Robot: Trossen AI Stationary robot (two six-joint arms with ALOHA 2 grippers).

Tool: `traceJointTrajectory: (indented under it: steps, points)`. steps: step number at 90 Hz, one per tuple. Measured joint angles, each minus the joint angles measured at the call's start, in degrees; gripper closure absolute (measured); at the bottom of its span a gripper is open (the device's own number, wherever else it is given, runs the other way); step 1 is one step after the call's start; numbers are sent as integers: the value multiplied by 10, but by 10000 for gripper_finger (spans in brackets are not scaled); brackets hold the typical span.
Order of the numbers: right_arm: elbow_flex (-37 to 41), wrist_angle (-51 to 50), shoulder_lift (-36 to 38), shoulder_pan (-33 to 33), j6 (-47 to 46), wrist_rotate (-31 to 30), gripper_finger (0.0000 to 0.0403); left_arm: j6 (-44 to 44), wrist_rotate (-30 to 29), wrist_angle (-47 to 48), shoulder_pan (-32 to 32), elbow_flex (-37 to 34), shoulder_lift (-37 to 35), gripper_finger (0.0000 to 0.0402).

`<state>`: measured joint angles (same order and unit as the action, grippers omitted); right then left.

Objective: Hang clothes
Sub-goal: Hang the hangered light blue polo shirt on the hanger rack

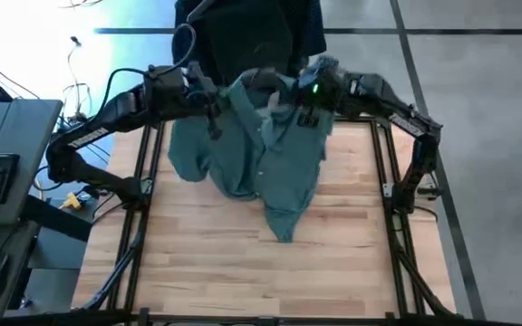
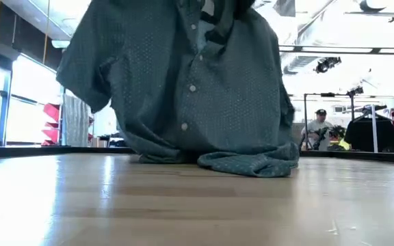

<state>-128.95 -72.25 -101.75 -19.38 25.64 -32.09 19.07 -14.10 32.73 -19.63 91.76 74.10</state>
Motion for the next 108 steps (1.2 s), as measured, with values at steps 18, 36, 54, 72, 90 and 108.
traceJointTrajectory:
  steps: [18, 36, 54, 72, 90, 108]
  points:
    - [2, 30, -3, -122, 23, 131, 354, 180, -116, -75, -19, 0, 1, 265]
    - [-3, 75, -2, -200, 41, 228, 388, 266, -185, -137, -59, 0, 39, 241]
    - [-3, 92, -2, -245, 91, 306, 388, 361, -250, -313, -89, 0, 113, 232]
    - [-3, 100, -1, -285, 87, 403, 389, 456, -242, -415, -103, 0, 174, 216]
    - [-3, 91, 5, -294, 76, 489, 390, 462, -240, -437, -120, 12, 209, 198]
    - [-4, 101, 15, -294, 49, 522, 391, 462, -225, -438, -145, 19, 213, 193]
